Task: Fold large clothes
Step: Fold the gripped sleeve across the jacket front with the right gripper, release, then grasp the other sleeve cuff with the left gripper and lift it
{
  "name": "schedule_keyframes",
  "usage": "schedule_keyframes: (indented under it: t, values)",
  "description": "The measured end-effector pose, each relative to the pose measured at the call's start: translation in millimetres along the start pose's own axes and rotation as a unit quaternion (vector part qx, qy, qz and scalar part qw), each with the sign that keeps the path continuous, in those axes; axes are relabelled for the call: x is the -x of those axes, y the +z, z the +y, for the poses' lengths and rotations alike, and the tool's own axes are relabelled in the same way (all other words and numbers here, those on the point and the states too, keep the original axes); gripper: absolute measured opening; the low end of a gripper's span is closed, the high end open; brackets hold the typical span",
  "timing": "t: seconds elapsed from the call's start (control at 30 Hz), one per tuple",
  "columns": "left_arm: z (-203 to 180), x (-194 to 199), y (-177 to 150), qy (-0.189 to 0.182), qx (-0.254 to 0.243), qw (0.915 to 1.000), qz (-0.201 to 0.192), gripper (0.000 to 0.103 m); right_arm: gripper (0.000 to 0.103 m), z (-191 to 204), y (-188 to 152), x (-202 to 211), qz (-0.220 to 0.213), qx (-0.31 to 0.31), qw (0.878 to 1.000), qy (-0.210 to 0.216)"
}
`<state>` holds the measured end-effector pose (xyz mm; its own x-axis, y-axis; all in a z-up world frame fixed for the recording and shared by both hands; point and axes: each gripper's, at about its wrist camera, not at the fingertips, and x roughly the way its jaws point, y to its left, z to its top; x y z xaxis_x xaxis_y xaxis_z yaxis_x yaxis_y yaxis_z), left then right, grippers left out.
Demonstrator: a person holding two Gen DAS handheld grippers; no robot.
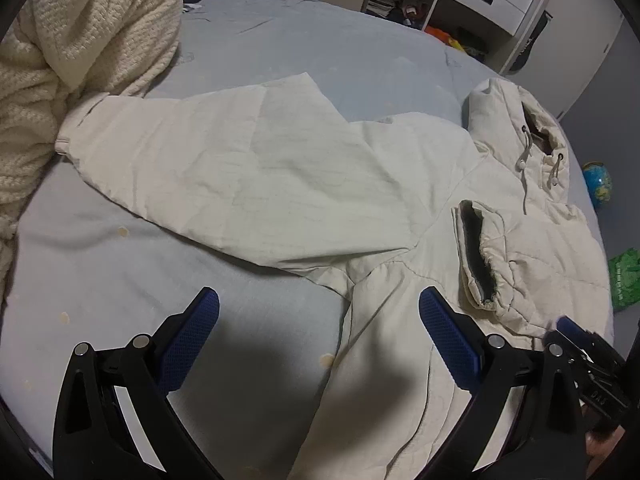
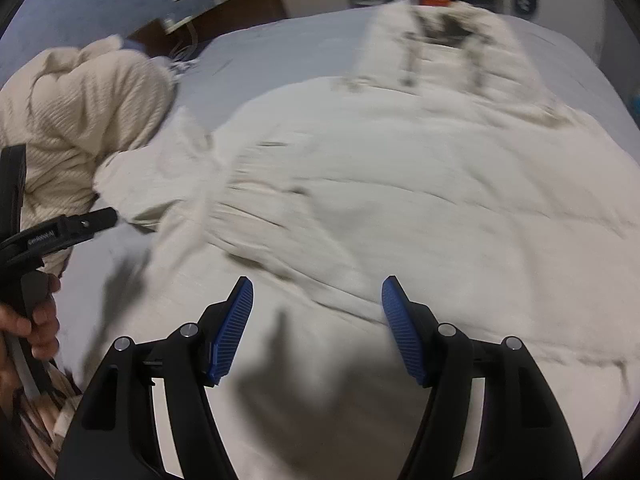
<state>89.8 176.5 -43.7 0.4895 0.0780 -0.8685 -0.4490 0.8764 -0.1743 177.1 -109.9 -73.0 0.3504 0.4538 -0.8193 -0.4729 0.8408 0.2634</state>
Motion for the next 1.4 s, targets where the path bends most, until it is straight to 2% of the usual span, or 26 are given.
schedule_keyframes:
  t: [0.17, 0.3, 0.43, 0.57, 0.67, 0.77, 0.87, 0.97, 1.03, 1.1, 1.17, 1.2, 1.3, 1.33, 1.4]
  values:
    - [19, -2, 10, 0.021, 0.016, 0.9996, -0.007, 0.096, 0.063, -47, -22, 29, 0.002, -0.021, 0.999, -0.025]
    - [56, -7, 24, 0.008, 0.080, 0.9965, -0.020, 0.096, 0.063, -79, -45, 57, -0.006, -0.041, 0.998, -0.041]
    - [101, -13, 34, -0.014, 0.158, 0.9858, -0.055, 0.096, 0.063, -103, -59, 77, -0.021, -0.073, 0.996, -0.043]
    - [130, -32, 40, -0.040, 0.196, 0.9796, -0.017, 0.096, 0.063, -120, -72, 88, -0.038, -0.113, 0.992, -0.041]
    - [149, -43, 39, -0.037, 0.232, 0.9720, 0.007, 0.096, 0.063, -128, -80, 91, -0.045, -0.142, 0.988, -0.033]
    - [165, -51, 35, -0.064, 0.274, 0.9597, 0.010, 0.096, 0.063, -130, -82, 94, -0.054, -0.152, 0.986, -0.029]
    - [170, -54, 37, -0.092, 0.290, 0.9527, -0.006, 0.095, 0.063, -128, -82, 95, -0.058, -0.152, 0.986, -0.031]
    - [173, -57, 43, -0.110, 0.289, 0.9506, -0.021, 0.084, 0.063, -127, -84, 94, -0.056, -0.155, 0.986, -0.036]
    - [176, -62, 47, -0.117, 0.291, 0.9493, -0.025, 0.071, 0.063, -127, -85, 94, -0.056, -0.156, 0.985, -0.037]
    - [181, -68, 46, -0.122, 0.301, 0.9456, -0.027, 0.064, 0.063, -127, -85, 93, -0.055, -0.156, 0.985, -0.040]
    - [191, -72, 46, -0.140, 0.329, 0.9332, -0.039, 0.057, 0.063, -126, -86, 92, -0.053, -0.155, 0.986, -0.042]
    - [197, -73, 46, -0.149, 0.343, 0.9264, -0.043, 0.050, 0.063, -127, -86, 91, -0.052, -0.155, 0.986, -0.043]
    - [219, -79, 36, -0.185, 0.404, 0.8942, -0.052, 0.030, 0.063, -128, -86, 88, -0.047, -0.156, 0.986, -0.044]
    - [221, -80, 34, -0.191, 0.413, 0.8890, -0.052, 0.022, 0.063, -128, -86, 87, -0.047, -0.156, 0.986, -0.045]
    - [225, -79, 32, -0.201, 0.417, 0.8847, -0.054, 0.016, 0.063, -127, -86, 86, -0.047, -0.157, 0.985, -0.044]
